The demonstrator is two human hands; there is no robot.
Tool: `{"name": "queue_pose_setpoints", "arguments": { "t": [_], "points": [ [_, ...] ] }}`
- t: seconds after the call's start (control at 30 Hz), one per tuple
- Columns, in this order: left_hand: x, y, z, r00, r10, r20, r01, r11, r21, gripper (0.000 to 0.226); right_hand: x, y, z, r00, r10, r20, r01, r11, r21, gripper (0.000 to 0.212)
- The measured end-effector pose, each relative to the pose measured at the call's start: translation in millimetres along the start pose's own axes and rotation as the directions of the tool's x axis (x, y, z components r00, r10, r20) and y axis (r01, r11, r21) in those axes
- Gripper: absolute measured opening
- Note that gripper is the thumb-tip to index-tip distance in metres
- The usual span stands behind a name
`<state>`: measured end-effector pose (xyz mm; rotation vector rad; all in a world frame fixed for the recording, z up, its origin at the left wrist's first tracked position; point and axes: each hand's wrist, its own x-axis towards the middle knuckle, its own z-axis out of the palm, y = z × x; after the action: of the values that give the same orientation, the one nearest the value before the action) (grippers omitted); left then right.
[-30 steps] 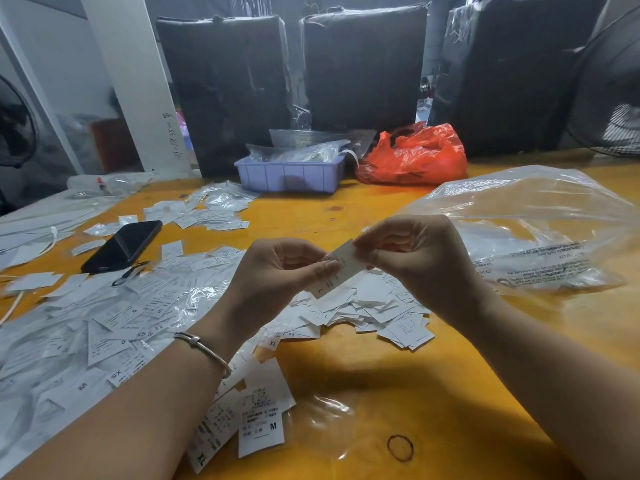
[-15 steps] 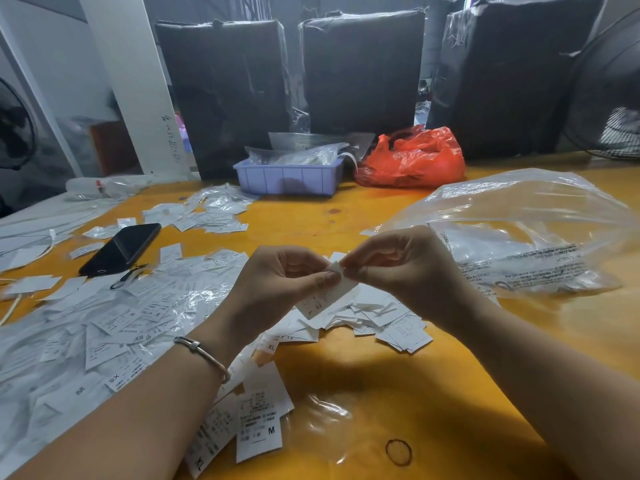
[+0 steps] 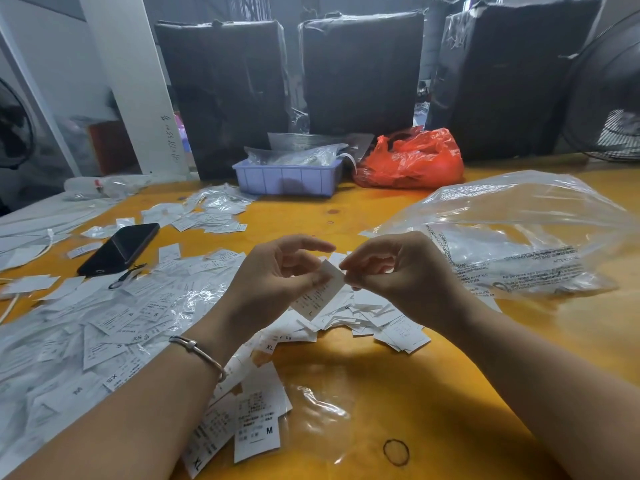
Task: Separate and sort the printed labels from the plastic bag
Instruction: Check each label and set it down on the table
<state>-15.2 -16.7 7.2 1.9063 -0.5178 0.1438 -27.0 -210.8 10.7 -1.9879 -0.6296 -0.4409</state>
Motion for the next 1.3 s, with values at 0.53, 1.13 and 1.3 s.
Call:
{"name": "queue_pose_setpoints", "arguments": {
  "t": [0.53, 1.13, 1.3],
  "points": [
    [9, -25, -15, 0.958, -0.089, -0.274, 0.228, 0.816, 0.531, 0.032, 9, 30, -39, 0.943, 0.176, -0.283, -0.327, 0.652, -0.684, 0.012],
    [11, -42, -26, 0.909, -0.190, -0.370, 0.416, 0.461, 0.784, 0.029, 6, 76, -72, 0.748, 0.517, -0.417, -0.598, 0.251, -0.761, 0.028],
    [12, -38, -22, 0.921, -0.178, -0.346, 0.387, 0.496, 0.777, 0.020, 9, 83, -73, 0.764, 0.443, -0.469, -0.614, 0.278, -0.738, 0.012]
  ]
}}
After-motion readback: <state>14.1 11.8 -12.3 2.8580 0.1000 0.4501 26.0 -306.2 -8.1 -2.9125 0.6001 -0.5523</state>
